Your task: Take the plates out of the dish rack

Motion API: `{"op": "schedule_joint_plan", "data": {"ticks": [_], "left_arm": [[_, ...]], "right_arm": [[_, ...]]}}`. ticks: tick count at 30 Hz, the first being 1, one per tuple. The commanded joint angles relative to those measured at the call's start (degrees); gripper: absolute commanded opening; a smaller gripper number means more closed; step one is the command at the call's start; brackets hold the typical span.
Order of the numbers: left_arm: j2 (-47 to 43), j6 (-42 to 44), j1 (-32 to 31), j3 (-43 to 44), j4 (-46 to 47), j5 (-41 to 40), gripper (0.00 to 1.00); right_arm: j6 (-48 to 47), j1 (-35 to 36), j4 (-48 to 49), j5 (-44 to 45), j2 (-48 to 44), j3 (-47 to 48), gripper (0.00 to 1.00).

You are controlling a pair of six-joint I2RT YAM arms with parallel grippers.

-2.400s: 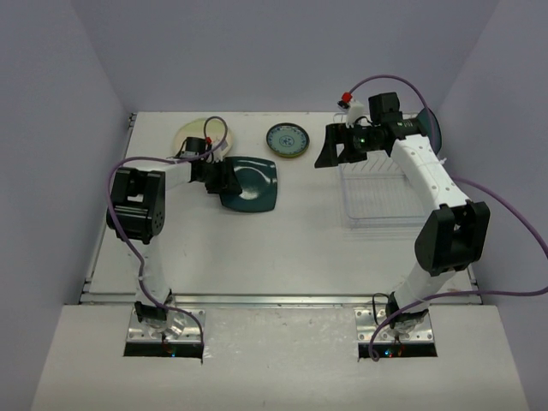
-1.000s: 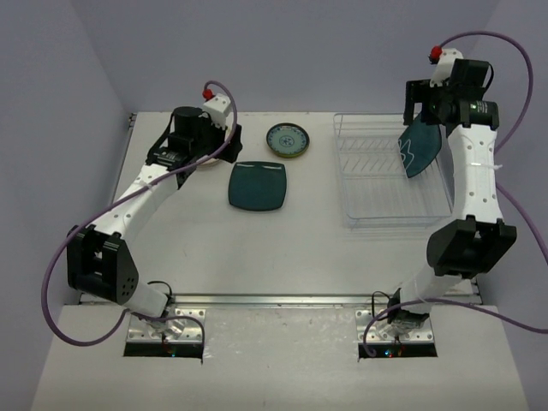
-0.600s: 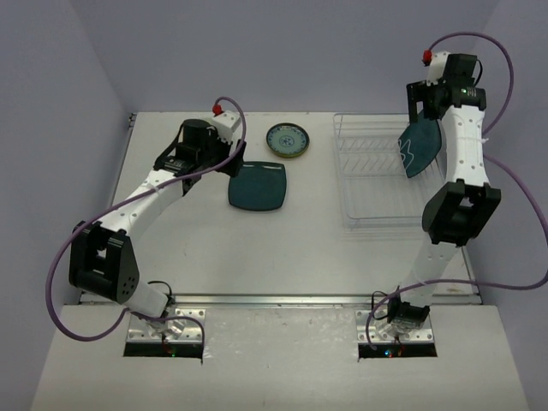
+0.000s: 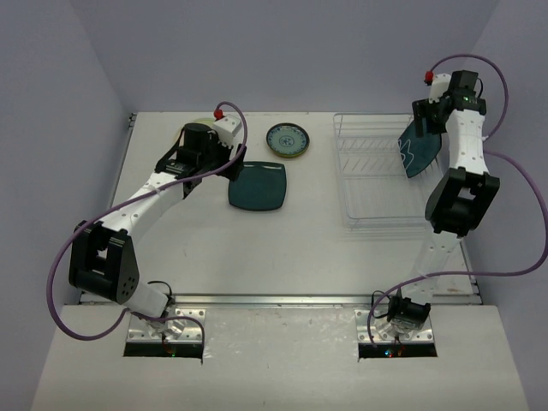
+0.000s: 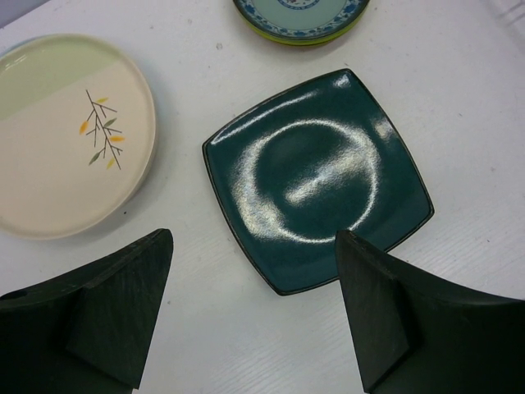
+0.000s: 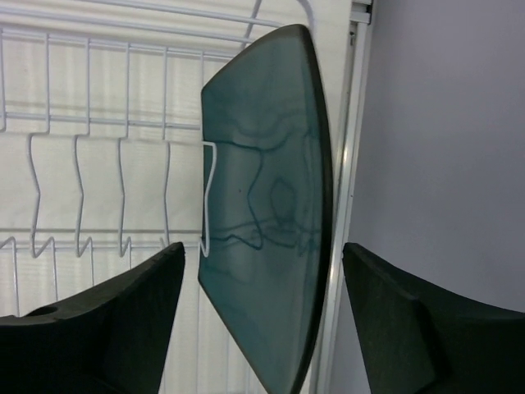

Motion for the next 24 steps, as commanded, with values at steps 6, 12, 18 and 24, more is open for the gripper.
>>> {"op": "schedule_joint_plan", "data": {"ticks": [6, 12, 18, 24], "left_arm": [[-0.2, -1.1, 0.0, 1.3, 3.2, 1.1, 0.78], [0.0, -1.3, 0.0, 1.5, 3.0, 1.2, 0.78], [0.1, -1.8, 0.0, 1.6, 2.7, 1.6, 0.83], [0.8, -1.8, 0.0, 3.0, 1.2, 3.6, 1.00]], "right_arm": [[-0.9, 0.3, -0.6, -5.7, 0.0, -2.1, 0.58], [-0.8, 0.3, -2.5, -4.9, -0.1, -1.0, 0.32], [-0.8, 0.3, -3.8, -2.7, -1.8, -0.4, 0.11], [0.6, 0.3, -2.5, -2.0, -5.8, -1.1, 0.00]]}}
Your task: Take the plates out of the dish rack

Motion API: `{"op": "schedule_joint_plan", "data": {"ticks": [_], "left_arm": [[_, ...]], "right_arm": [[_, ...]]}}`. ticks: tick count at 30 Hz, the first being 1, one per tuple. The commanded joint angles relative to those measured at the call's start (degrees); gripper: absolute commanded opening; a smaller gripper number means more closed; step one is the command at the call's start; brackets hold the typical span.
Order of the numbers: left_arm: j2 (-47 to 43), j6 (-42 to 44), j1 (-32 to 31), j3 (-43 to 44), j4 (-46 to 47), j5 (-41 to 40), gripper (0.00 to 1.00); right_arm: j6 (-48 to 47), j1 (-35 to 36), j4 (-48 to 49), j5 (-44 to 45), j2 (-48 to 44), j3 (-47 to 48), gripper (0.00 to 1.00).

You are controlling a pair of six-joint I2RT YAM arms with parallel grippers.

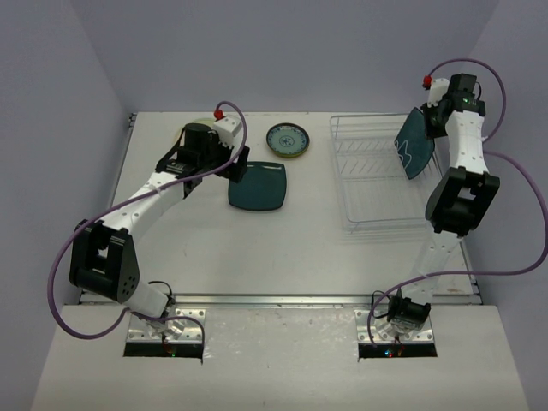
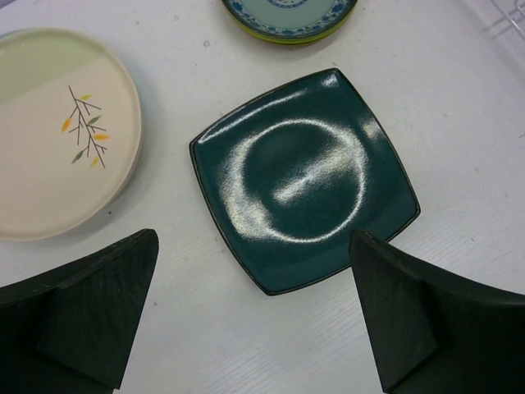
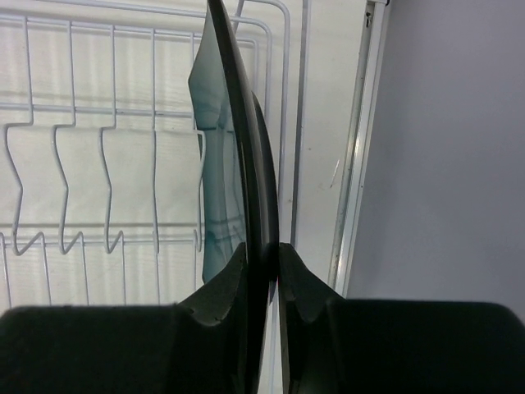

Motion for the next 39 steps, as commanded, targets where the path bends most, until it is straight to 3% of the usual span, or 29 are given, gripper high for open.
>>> {"op": "schedule_joint_plan", "data": {"ticks": [1, 16, 20, 23, 28, 32, 39], "left_arm": [[0.5, -0.3, 0.0, 3.2, 1.2, 2.2, 1.00], [-0.9, -6.4, 1.7, 6.0, 2.2, -0.1, 1.00], [-1.8, -9.4, 3.4, 6.2, 2.2, 5.0, 1.00], [-2.3, -10.7, 4.5, 5.8, 2.2, 13.7, 1.00], [-4.7, -23.9, 5.9, 0.1, 9.2, 33.4, 1.00], [-3.4, -39.1, 5.8, -4.7, 23.4, 44.0, 0.98], [1.1, -60.5, 5.5, -10.6, 38.7, 43.8, 0.94]], "right_arm": [[1.7, 0.6, -0.8, -0.6, -6.6, 0.2, 0.00], [7.3, 0.6, 10.7, 3.9, -21.2, -1.6, 0.00], [10.6, 0.6, 11.4, -0.2, -25.7, -1.7, 0.00], [14.2, 0.6, 11.3, -5.5, -27.7, -2.9, 0.00], [27.0, 0.6, 13.5, -18.6, -33.8, -10.7, 0.00], [40.3, 0.6, 21.4, -28.4, -37.2, -20.9, 0.00], [51.7, 6.9, 32.5, -34.0, -43.5, -37.2, 0.00]]}}
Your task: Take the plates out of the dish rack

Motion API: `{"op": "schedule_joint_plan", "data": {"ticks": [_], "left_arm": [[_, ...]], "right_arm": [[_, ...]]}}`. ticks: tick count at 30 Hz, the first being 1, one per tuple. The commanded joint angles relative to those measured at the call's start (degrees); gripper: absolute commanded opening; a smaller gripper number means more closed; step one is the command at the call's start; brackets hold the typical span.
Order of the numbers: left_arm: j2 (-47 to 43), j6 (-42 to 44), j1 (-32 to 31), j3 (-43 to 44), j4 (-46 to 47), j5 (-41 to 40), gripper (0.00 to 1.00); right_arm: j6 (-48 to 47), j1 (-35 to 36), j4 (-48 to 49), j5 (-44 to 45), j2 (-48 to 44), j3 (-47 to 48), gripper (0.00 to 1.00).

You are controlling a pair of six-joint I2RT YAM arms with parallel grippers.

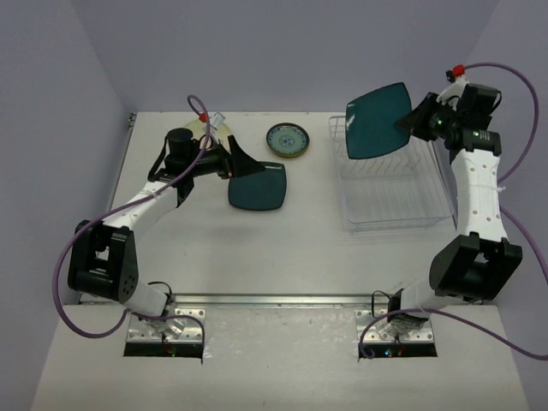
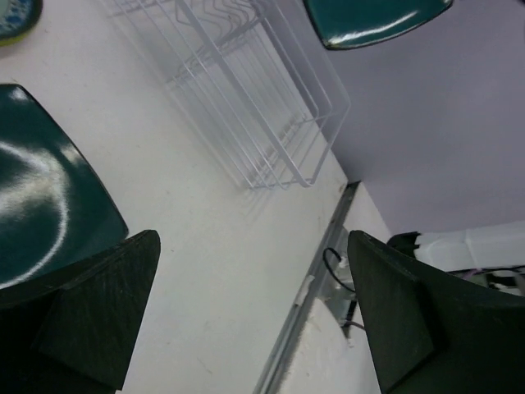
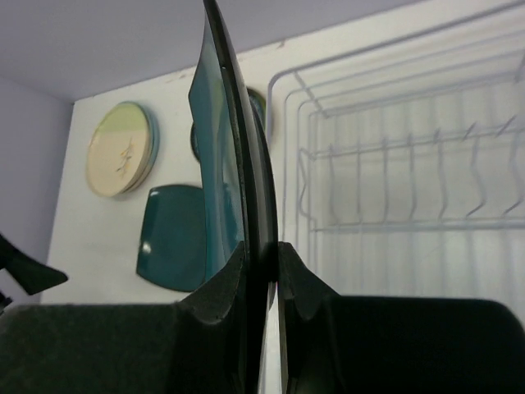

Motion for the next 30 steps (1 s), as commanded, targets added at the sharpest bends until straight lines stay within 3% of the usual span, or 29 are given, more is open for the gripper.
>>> {"op": "schedule_joint_plan", "data": {"ticks": [1, 9, 17, 30], "left_arm": [[2.4, -17.9, -0.6, -1.9, 16.2, 3.3, 0.94], [7.6, -25.9, -5.5, -1.3, 21.6, 0.0, 0.95], [13.8, -29.1, -11.2, 1.8, 23.8, -1.1, 0.91], [19.0, -42.4, -12.0, 3.8, 37.4, -1.5, 0.79]], "right_arm": [[12.2, 5.4, 15.7, -7.4, -7.1, -6.6, 0.00], [21.0, 11.1, 14.2, -5.2, -6.3, -10.6, 0.00], [23.0, 13.6, 13.7, -5.2, -5.4, -10.7, 0.00], [27.2, 16.0, 14.9, -7.4, -4.7, -12.6, 0.00]]}}
